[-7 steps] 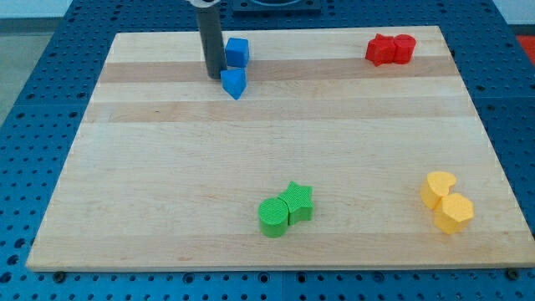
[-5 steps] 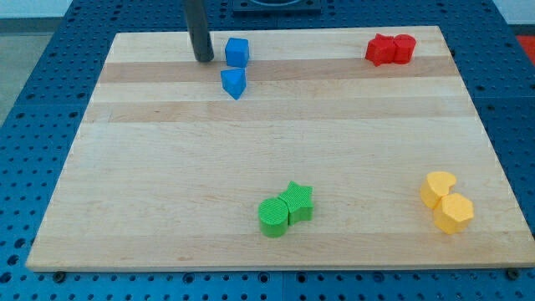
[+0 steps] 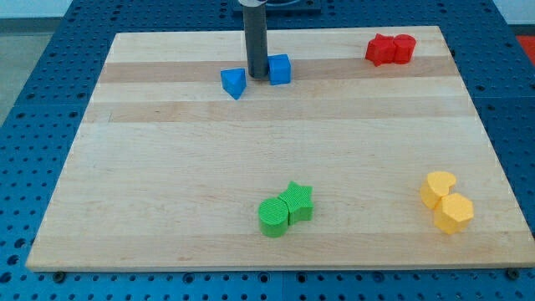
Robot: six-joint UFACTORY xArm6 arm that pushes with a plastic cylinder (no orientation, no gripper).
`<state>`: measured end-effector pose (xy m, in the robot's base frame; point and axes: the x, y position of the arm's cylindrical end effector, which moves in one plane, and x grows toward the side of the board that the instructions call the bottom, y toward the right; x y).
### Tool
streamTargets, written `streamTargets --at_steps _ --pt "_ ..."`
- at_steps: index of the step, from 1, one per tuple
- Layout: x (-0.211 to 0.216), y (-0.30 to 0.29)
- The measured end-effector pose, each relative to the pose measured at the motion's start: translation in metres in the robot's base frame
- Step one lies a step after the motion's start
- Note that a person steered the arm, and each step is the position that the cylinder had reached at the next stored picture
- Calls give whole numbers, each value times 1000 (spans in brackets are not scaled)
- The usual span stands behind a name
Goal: Push the blue cube into the blue triangle
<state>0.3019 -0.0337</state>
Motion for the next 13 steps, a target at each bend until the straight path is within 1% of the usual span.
streamTargets --at_steps 1,2,3,4,6,7,8,9,11,12,13 --pt "-35 -3" --pt "-61 22" --pt "-46 46" --pt "-45 46" --pt "-7 40" --pt "-6 40" --pt "12 66" --pt "25 71" --pt "25 71" --pt "38 78" --pt "42 81"
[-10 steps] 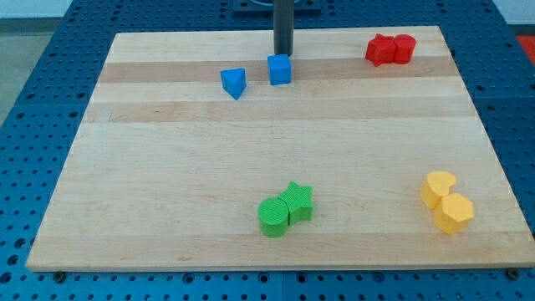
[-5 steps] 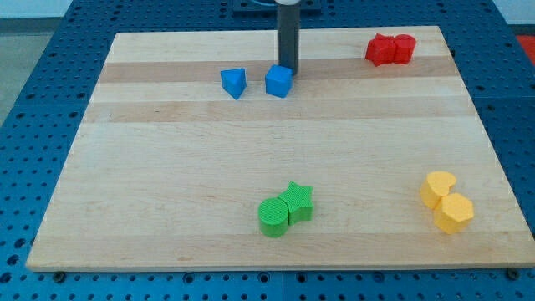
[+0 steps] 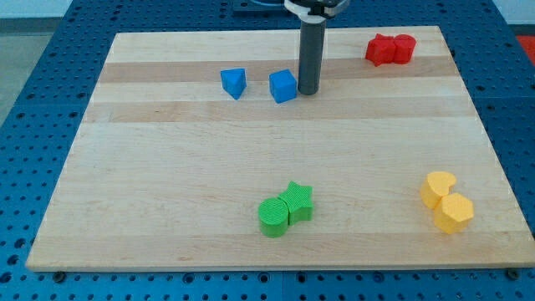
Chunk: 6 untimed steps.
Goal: Push the blue cube into the blue triangle
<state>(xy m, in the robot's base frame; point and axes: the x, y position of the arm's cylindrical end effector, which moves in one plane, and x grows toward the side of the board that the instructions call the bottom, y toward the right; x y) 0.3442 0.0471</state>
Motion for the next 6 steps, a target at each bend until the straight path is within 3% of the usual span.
streamTargets --at_steps 3,6 --pt "10 -14" --pt "-13 -33"
